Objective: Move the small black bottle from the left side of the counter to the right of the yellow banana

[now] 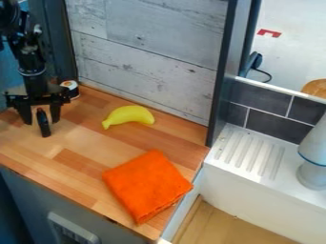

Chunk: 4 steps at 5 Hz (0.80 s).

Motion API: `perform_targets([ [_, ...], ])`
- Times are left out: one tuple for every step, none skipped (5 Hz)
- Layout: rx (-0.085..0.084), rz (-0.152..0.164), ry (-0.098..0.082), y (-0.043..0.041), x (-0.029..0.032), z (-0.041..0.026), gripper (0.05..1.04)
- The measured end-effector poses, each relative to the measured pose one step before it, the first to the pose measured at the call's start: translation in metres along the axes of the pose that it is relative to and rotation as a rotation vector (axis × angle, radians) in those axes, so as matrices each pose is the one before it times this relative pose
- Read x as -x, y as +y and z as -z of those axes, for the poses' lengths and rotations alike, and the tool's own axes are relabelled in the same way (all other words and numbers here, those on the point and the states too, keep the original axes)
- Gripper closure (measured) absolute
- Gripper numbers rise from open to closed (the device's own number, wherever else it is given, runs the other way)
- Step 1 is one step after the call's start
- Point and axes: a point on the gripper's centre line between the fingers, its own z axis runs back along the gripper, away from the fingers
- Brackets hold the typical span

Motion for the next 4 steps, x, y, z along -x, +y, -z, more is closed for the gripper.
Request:
perform_targets([
  [0.0062,-0.0017,0.0116,-0.00088,0.00291,0.00108,0.627],
  [0.0218,-0.0094,-0.0158,-0.00296,-0.0004,-0.01676,0.725],
  [0.0342,0.0305,-0.0039,-0.01684,0.00339,-0.01832,0.725],
  [0.0445,0.0246,0.0106,-0.01997,0.00561,-0.01709,0.725],
])
